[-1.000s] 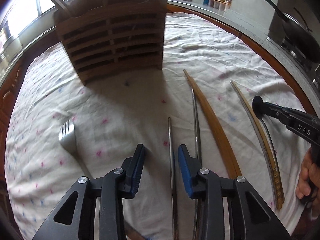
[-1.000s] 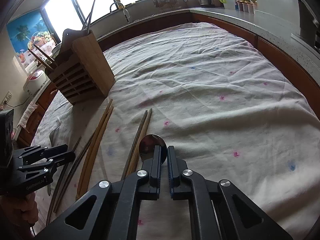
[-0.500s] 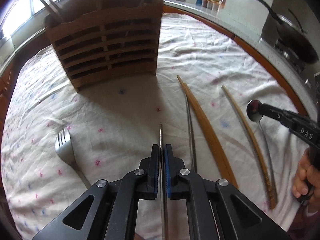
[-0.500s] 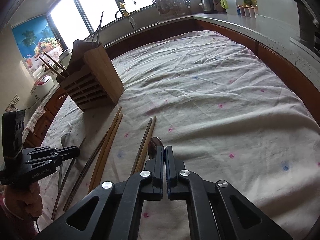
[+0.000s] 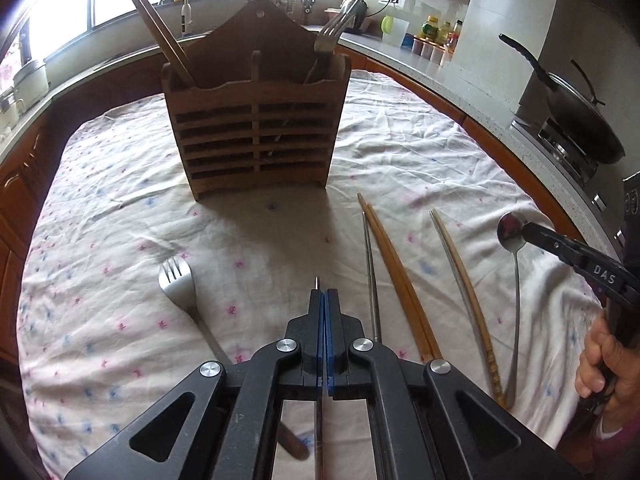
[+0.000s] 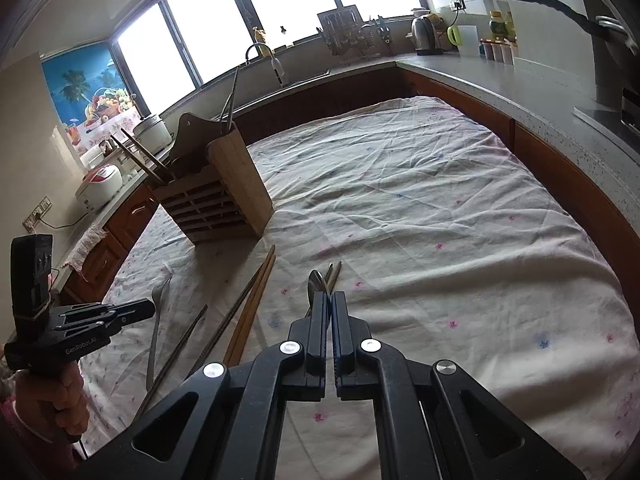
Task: Organize utensils
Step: 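Lift the metal chopstick and spoon upright and carry them over the holder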
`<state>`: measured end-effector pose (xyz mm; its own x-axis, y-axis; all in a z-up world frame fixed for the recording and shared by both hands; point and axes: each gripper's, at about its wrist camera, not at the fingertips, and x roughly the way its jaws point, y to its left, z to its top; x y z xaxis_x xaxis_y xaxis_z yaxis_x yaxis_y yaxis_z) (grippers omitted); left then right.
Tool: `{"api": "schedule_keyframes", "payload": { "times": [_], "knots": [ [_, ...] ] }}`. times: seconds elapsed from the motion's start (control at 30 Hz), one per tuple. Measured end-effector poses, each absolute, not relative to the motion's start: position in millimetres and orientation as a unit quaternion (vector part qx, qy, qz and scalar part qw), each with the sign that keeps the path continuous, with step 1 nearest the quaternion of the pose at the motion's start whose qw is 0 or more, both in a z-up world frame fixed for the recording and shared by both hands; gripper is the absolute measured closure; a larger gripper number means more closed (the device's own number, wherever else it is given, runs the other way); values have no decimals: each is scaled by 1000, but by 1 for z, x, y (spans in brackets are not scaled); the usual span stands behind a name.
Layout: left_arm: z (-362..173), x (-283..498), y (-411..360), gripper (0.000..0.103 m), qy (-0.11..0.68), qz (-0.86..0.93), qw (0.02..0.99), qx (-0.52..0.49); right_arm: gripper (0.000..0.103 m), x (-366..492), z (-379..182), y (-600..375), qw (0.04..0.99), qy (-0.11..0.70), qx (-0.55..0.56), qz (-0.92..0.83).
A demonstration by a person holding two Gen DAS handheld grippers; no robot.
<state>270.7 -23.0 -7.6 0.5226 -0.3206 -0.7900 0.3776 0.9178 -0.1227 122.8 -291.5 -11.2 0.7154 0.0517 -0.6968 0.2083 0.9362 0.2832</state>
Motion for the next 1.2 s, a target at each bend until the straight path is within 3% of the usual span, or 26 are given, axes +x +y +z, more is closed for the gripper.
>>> {"api": "schedule_keyframes", "payload": {
  "times": [0.2, 0.4, 0.47, 0.53, 0.67, 1.2],
  "knots": [
    [-31, 277, -38, 103, 488, -191, 847, 89, 101, 116, -7, -289, 911, 370, 174, -41],
    [-49, 285, -52, 88, 505, -174, 838, 114, 101, 110, -5, -289, 911, 370, 177, -42],
    [-48, 288, -56, 88, 504, -177, 837, 115, 101, 108, -4, -289, 912, 368, 178, -42],
    [-47, 288, -61, 99, 502, -186, 836, 122, 100, 107, -2, -289, 913, 366, 178, -42],
    [-50, 283, -61, 100, 497, -187, 839, 118, 100, 105, 5, -290, 916, 358, 178, -42],
    [53, 221, 23, 100, 373, -193, 907, -35, 100, 105, 50, -260, 945, 302, 122, -28]
  ]
}}
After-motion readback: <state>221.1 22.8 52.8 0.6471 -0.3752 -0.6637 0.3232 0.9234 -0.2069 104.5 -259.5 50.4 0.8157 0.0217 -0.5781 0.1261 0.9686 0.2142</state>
